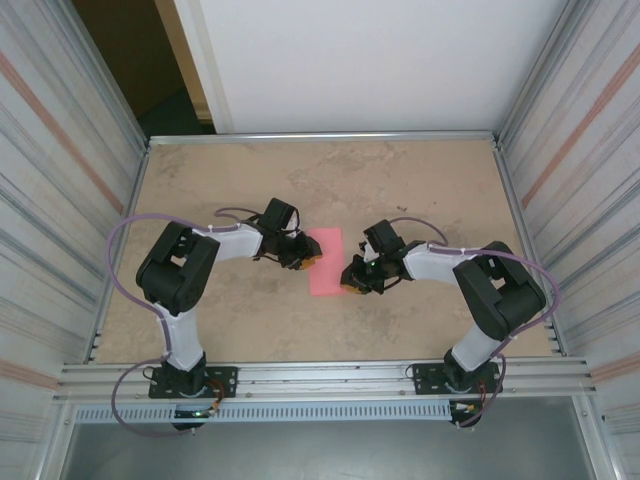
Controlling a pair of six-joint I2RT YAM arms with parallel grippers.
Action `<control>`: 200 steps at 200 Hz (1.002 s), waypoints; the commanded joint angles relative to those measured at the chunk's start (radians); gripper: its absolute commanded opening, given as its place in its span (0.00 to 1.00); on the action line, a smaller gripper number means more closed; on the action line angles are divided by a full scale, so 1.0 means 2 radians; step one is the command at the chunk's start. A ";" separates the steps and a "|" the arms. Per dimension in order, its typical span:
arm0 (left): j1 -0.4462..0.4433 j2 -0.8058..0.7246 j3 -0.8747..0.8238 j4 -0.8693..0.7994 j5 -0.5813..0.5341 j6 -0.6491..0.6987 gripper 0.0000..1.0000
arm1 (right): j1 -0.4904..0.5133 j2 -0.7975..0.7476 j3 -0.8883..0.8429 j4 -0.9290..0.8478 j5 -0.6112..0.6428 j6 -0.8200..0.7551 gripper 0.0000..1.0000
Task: Fold a paper plane with a square sheet of paper (pick it up from the middle)
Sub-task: Fold the triangle a second time at the center of the table.
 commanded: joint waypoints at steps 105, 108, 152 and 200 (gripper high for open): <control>0.004 -0.006 0.056 -0.038 0.022 0.086 0.26 | -0.017 -0.020 0.009 -0.055 -0.008 0.005 0.00; 0.004 -0.003 0.059 -0.041 0.021 0.087 0.26 | -0.017 -0.020 0.010 -0.055 -0.009 0.004 0.00; 0.004 0.031 0.078 -0.075 0.002 0.095 0.23 | -0.020 -0.029 0.012 -0.046 -0.018 0.003 0.00; 0.005 0.049 0.078 -0.085 -0.001 0.100 0.22 | -0.018 -0.024 0.020 -0.031 -0.031 -0.006 0.00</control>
